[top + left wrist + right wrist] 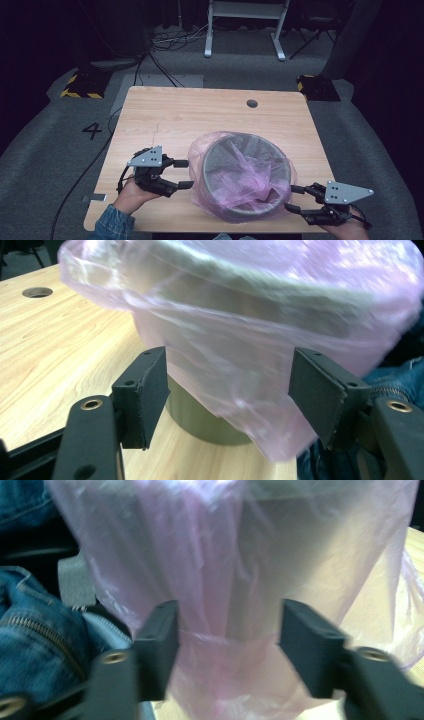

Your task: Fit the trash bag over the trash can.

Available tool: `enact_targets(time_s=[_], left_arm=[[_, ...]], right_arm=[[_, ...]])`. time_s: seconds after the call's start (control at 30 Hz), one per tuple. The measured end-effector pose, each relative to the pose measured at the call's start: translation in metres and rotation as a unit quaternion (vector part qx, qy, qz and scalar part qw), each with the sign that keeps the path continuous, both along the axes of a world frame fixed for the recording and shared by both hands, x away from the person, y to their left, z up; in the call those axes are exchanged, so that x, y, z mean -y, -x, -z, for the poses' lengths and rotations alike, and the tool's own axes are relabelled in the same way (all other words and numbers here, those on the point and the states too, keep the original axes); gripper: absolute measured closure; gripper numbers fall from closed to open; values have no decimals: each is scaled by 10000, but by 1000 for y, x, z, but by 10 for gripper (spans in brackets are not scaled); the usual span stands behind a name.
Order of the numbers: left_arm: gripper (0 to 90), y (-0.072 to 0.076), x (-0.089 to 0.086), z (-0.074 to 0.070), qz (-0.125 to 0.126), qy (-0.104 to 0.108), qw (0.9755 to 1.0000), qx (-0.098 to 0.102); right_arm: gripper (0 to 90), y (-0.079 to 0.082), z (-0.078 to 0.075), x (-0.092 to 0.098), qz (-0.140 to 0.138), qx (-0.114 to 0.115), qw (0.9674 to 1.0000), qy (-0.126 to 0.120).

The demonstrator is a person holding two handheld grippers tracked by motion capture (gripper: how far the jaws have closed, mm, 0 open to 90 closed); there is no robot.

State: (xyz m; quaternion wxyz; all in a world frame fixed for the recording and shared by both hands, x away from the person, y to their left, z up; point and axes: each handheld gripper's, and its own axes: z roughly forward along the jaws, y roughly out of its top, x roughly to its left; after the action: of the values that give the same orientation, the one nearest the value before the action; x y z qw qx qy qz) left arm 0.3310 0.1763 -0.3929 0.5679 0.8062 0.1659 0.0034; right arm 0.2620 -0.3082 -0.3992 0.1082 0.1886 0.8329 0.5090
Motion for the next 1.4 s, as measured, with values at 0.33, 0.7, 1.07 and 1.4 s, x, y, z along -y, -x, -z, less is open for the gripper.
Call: enact_targets(time_s=[0.33, 0.7, 1.07, 1.4], left_arm=[[311, -9, 16, 2, 276, -127, 9995, -41], [880, 2, 24, 10, 117, -523, 9984, 176], [895, 0, 28, 28, -261, -810, 9964, -23], [894, -12, 20, 43, -520, -1179, 9908, -424]], right_arm=[[899, -24, -24, 6, 921, 240, 9955, 33], [616, -31, -23, 3, 450, 191, 9988, -22], [819, -11, -12, -12, -21, 592, 9977, 329], [900, -42, 5, -6, 673, 153, 9963, 516]])
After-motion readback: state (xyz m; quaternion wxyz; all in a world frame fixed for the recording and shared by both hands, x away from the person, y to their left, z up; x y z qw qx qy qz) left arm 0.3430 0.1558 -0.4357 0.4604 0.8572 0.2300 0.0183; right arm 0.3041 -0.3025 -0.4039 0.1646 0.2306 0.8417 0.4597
